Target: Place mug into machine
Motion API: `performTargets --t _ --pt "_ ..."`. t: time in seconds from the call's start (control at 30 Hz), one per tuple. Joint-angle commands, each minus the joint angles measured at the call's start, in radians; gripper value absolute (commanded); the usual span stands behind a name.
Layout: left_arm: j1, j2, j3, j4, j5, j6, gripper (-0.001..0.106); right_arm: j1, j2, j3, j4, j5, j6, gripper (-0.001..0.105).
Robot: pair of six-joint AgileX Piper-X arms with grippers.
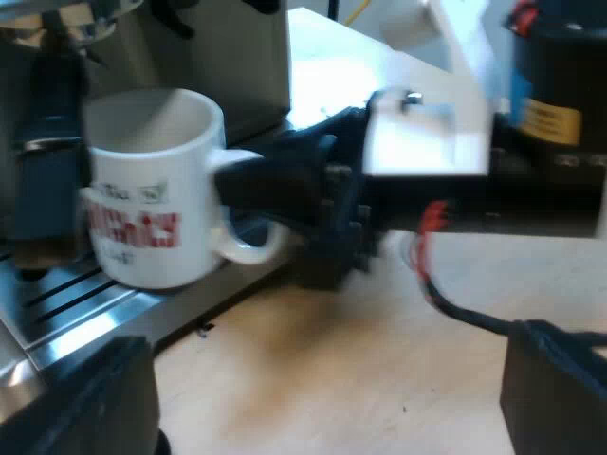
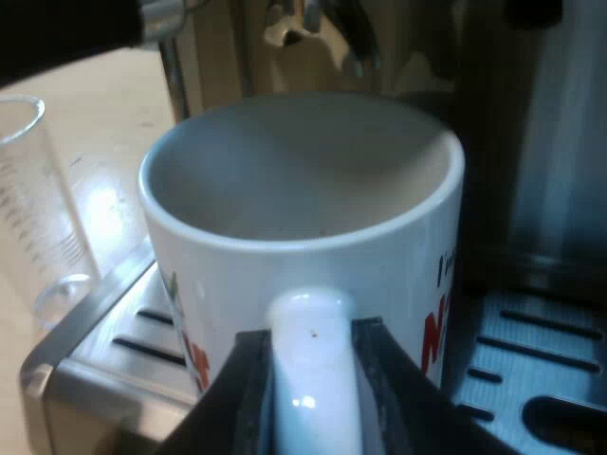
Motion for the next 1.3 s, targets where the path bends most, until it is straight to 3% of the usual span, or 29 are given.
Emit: performTargets --t 0.03,0.3,1.3 --pt "0.002 -0.006 -0.001 -0.013 0.03 0.002 0.075 -0.026 0.004 -0.032 -0.028 0.008 0.005 0.0" --pt "0.002 -0.006 -0.001 -0.013 0.036 0.004 0.075 -0.04 0.06 -0.105 -0.028 -0.044 0.005 0.0" --pt "0.002 -0.006 -0.001 -0.013 0.036 0.004 0.075 -0.04 0.127 -0.16 -0.03 -0.037 -0.014 0.003"
